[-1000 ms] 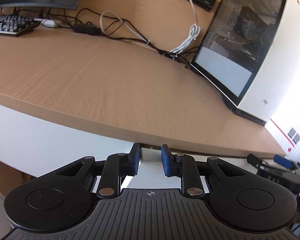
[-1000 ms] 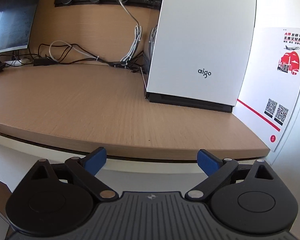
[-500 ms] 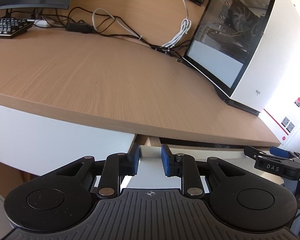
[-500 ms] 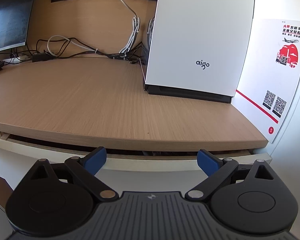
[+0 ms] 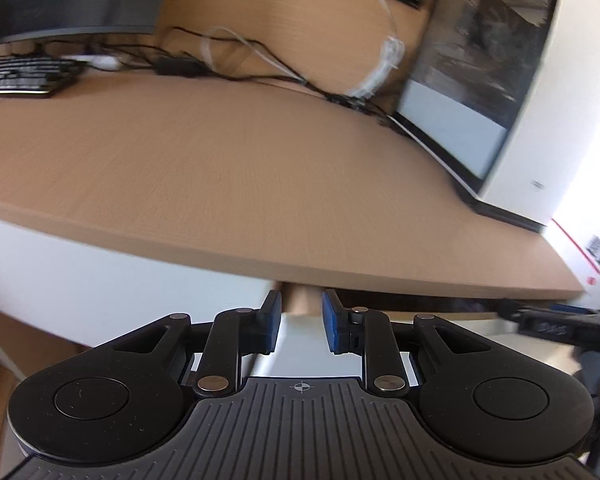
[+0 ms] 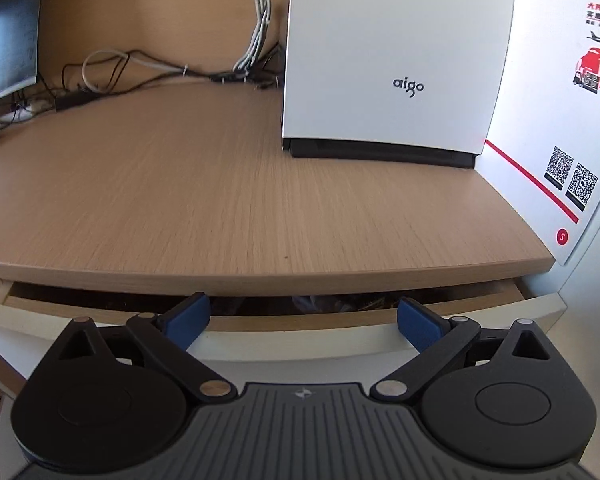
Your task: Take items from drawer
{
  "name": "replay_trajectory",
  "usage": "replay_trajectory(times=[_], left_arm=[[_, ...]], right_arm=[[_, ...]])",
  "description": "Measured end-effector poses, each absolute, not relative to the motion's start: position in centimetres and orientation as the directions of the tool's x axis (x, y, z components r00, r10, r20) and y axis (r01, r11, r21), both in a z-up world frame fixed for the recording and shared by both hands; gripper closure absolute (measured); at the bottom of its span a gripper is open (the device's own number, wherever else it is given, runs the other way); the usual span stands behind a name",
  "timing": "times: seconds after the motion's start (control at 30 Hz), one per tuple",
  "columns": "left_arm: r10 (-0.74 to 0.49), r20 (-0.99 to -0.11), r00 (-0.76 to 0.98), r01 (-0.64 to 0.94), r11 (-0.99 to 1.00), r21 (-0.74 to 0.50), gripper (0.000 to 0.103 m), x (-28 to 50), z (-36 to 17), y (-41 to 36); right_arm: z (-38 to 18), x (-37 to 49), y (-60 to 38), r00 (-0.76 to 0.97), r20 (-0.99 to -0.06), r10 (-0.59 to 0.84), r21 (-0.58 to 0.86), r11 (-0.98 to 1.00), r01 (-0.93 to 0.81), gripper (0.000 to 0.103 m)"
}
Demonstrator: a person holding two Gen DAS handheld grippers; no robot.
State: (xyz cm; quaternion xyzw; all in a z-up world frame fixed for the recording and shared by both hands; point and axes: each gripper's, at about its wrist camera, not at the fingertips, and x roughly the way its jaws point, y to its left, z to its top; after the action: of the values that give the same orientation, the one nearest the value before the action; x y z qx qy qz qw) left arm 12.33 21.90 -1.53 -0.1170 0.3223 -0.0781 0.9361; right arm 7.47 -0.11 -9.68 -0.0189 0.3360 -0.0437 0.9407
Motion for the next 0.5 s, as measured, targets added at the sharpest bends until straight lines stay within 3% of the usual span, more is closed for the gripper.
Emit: replay_trajectory(times=[0.07, 0.17, 0.4, 0.5], left_arm=[[-0.273, -0.64, 0.719, 0.149, 0.959, -0.242, 0.078, 14.0, -1.1, 19.5], [-0.245, -0.698, 0.673, 0.211, 0.968, -0.135, 0.078, 16.3, -1.3, 15.6], [-0.099, -0.824, 0.558, 0.19, 0.982, 0.01, 0.078, 18.5, -3.4, 11.4], [-0.084, -0.852, 0.517, 0.167, 0.986, 0.004, 0.078, 17.7, -3.4, 11.3]], right_arm=[[-9.5, 7.4, -0.1, 0.756, -0.647, -0.099, -0.067, 0.995, 0.073, 0.004], [-9.4, 7.0, -0.1, 0.738, -0.667, -0.098, -0.068, 0.995, 0.071, 0.004], [-8.9, 5.6, -0.4, 0.69, -0.72, -0.075, -0.067, 0.997, 0.039, 0.003], [-8.9, 5.0, -0.3, 0.671, -0.737, -0.08, -0.084, 0.996, 0.027, 0.003]])
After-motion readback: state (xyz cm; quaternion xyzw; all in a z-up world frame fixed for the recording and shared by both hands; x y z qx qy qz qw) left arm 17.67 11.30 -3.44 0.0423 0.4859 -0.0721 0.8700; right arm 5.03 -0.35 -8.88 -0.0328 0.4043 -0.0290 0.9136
